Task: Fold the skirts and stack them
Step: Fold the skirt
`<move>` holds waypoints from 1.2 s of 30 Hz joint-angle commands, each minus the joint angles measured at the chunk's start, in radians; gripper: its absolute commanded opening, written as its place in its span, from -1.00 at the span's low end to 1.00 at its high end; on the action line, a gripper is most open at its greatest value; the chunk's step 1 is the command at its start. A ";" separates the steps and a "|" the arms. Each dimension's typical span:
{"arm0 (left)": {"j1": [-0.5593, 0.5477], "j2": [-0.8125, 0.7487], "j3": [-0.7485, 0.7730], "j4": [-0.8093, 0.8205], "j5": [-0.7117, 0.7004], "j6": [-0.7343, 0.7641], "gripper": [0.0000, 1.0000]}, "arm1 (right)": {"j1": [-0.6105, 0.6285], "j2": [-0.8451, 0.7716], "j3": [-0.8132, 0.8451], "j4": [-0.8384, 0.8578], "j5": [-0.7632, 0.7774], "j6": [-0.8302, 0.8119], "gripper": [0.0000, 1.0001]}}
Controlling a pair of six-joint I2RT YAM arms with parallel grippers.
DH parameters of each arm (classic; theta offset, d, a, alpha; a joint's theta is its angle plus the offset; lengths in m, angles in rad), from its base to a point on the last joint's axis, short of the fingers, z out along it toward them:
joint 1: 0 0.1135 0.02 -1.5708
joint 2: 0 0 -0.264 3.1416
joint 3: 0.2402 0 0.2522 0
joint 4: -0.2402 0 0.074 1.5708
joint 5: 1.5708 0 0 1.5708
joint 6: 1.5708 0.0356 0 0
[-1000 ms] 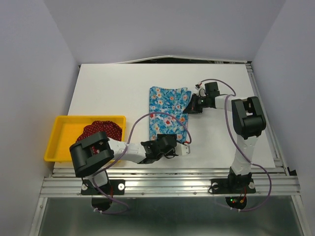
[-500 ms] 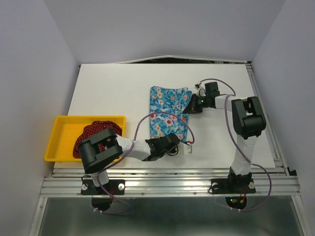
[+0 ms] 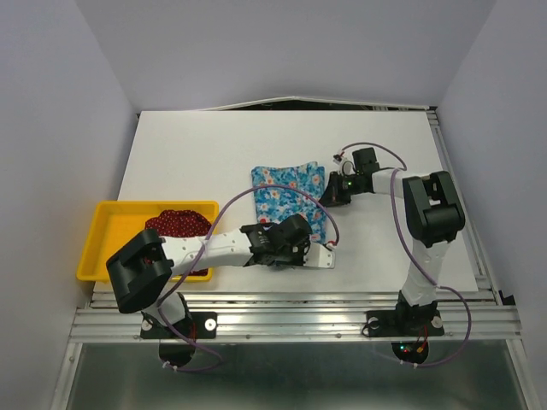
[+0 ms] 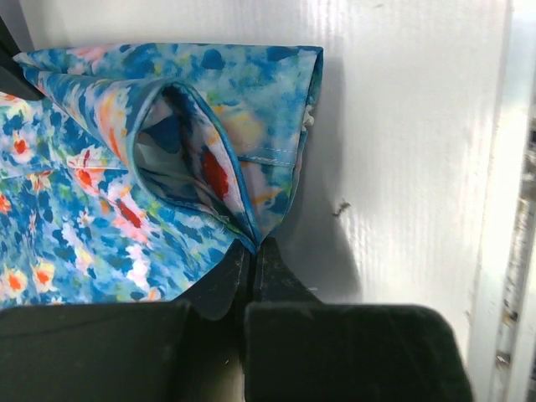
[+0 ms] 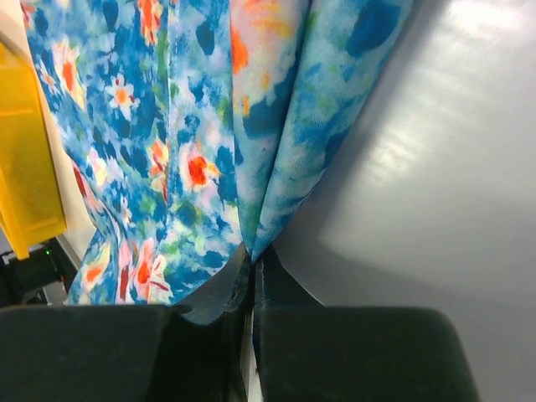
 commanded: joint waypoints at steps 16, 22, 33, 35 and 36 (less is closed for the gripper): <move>0.265 0.193 0.454 -0.405 0.315 0.127 -1.00 | 0.117 -0.044 -0.132 -0.236 0.192 -0.313 -0.99; 0.326 0.335 0.528 -0.367 0.302 0.199 -1.00 | 0.117 -0.027 -0.109 -0.257 0.200 -0.327 -0.84; 0.313 0.396 0.366 -0.256 0.321 0.247 -1.00 | 0.071 -0.039 0.045 -0.362 0.298 -0.221 0.36; 0.304 0.384 0.332 -0.241 0.312 0.261 -1.00 | 0.036 -0.035 0.095 -0.365 0.313 -0.215 0.37; 0.303 0.378 0.320 -0.241 0.313 0.265 -1.00 | 0.027 -0.021 0.118 -0.365 0.316 -0.212 0.38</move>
